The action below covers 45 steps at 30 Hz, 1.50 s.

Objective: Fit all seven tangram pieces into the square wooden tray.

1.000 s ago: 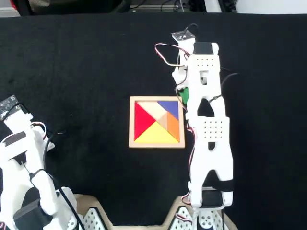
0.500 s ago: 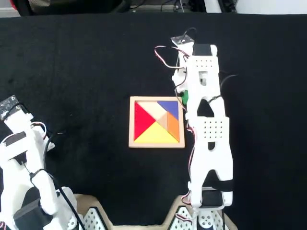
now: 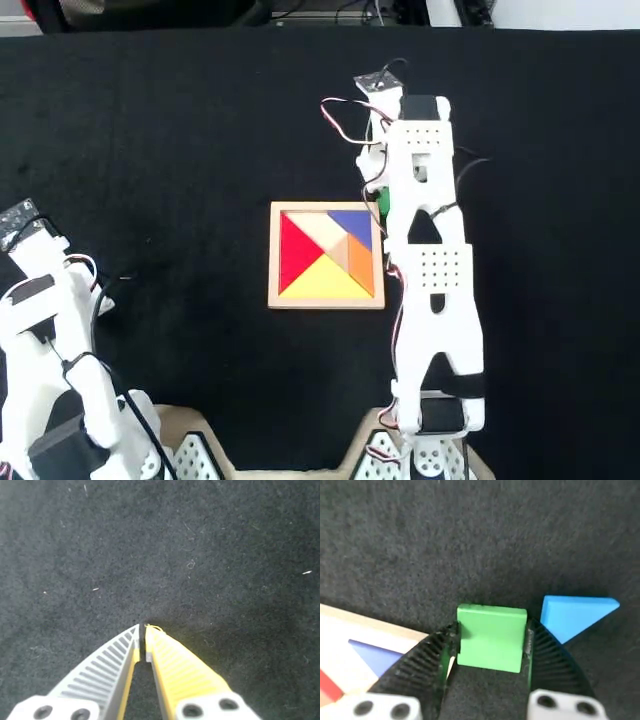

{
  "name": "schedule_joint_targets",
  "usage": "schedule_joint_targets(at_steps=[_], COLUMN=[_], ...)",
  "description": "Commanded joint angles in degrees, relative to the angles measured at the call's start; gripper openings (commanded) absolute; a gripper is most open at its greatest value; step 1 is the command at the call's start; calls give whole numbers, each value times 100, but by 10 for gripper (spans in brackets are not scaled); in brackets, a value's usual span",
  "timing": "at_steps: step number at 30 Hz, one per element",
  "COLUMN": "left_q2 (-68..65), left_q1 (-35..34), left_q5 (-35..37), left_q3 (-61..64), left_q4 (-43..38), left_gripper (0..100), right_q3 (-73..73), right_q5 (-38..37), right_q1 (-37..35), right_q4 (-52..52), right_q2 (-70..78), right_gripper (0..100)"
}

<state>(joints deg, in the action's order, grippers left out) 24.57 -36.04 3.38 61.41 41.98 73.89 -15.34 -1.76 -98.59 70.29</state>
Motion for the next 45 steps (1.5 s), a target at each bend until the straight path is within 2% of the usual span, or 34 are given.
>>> schedule_joint_targets(at_steps=[1, 10, 25, 27, 30, 32, 38, 45], left_q2=[167, 176, 176, 176, 176, 176, 176, 176], left_q1=[57, 57, 57, 57, 57, 57, 66, 66], left_q5=[26, 26, 26, 26, 26, 26, 26, 26], left_q3=[-31, -31, -31, -31, -31, -31, -31, -31], left_q4=[-70, -70, -70, -70, -70, -70, -70, -70], left_gripper=[30, 30, 30, 30, 30, 30, 30, 30], right_q3=[409, 576, 207, 207, 224, 277, 549, 57], right_q5=[-35, -290, -290, -290, -299, -299, -264, -273], right_q1=[-44, -62, -167, -167, -167, -167, -79, -105], right_q4=[35, -105, -237, -237, -237, -229, -255, -264], right_q2=[198, 295, 251, 251, 251, 251, -145, -813], right_gripper=[198, 198, 197, 170, 61, 22, 86, 88])
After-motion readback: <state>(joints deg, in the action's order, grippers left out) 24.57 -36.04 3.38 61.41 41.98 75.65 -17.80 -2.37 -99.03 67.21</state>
